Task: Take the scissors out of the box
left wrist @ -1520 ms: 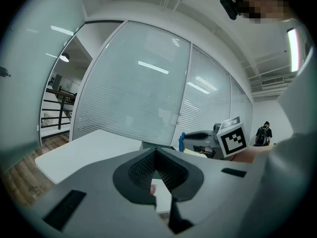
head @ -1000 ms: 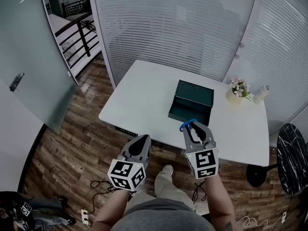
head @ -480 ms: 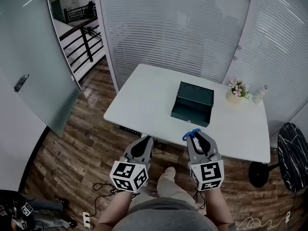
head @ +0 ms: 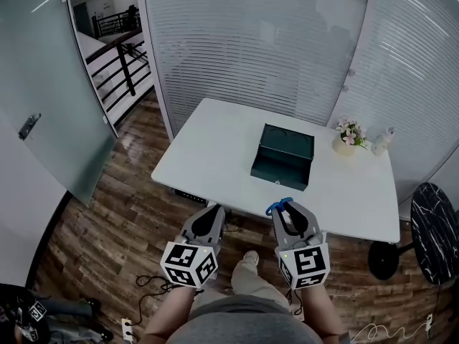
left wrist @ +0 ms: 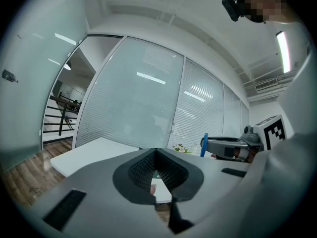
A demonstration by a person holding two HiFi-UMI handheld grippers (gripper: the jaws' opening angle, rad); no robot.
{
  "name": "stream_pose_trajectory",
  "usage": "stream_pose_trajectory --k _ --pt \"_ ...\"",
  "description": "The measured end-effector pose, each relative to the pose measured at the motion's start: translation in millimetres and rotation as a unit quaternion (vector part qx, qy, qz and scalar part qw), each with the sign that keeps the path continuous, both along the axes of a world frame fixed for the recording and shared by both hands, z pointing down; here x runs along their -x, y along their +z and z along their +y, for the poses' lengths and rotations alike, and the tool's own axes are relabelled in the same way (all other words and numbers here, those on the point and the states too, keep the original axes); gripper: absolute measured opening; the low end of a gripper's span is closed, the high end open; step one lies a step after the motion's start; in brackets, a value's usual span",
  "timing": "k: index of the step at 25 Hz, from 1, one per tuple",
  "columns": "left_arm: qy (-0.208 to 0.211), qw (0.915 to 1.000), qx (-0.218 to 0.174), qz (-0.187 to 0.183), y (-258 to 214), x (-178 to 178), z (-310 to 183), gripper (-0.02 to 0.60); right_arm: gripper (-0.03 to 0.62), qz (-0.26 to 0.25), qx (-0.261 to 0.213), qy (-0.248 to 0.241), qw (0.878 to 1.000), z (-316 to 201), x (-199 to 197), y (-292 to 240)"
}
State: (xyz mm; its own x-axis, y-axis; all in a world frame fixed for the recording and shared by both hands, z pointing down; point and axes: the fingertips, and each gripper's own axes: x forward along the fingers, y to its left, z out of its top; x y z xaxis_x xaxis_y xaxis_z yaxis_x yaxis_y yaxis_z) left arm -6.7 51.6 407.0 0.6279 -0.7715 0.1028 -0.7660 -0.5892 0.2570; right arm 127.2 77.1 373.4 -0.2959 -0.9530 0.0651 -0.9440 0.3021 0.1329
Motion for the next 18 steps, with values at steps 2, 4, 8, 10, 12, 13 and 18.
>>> stream_pose_trajectory --k 2,4,8,10,12,13,18 --pt "-0.001 1.0 -0.001 0.001 -1.2 1.2 -3.1 0.006 0.081 -0.001 0.001 -0.001 1.0 -2.8 1.3 -0.1" --pt "-0.001 1.0 0.0 0.003 -1.3 2.2 -7.0 0.005 0.081 -0.002 0.002 0.0 1.0 -6.5 2.2 0.6" --pt "-0.001 1.0 0.004 0.003 0.1 2.5 -12.5 0.006 0.081 -0.008 -0.001 0.001 1.0 -10.4 2.5 0.2" --pt "-0.003 1.0 0.006 0.001 1.3 3.0 -13.5 0.006 0.081 -0.016 -0.002 0.003 1.0 -10.0 0.6 0.8" --pt "-0.003 1.0 0.006 0.0 1.4 2.2 -13.5 0.006 0.081 -0.024 -0.003 0.007 1.0 -9.3 -3.3 1.1" --pt "-0.003 1.0 0.006 0.0 1.4 1.4 -13.0 0.006 0.081 -0.027 -0.003 0.009 1.0 -8.8 -5.1 1.1" --pt "0.001 1.0 0.008 -0.001 2.8 -3.0 -10.2 0.006 0.081 -0.034 -0.001 0.012 0.999 -6.7 -11.0 2.6"
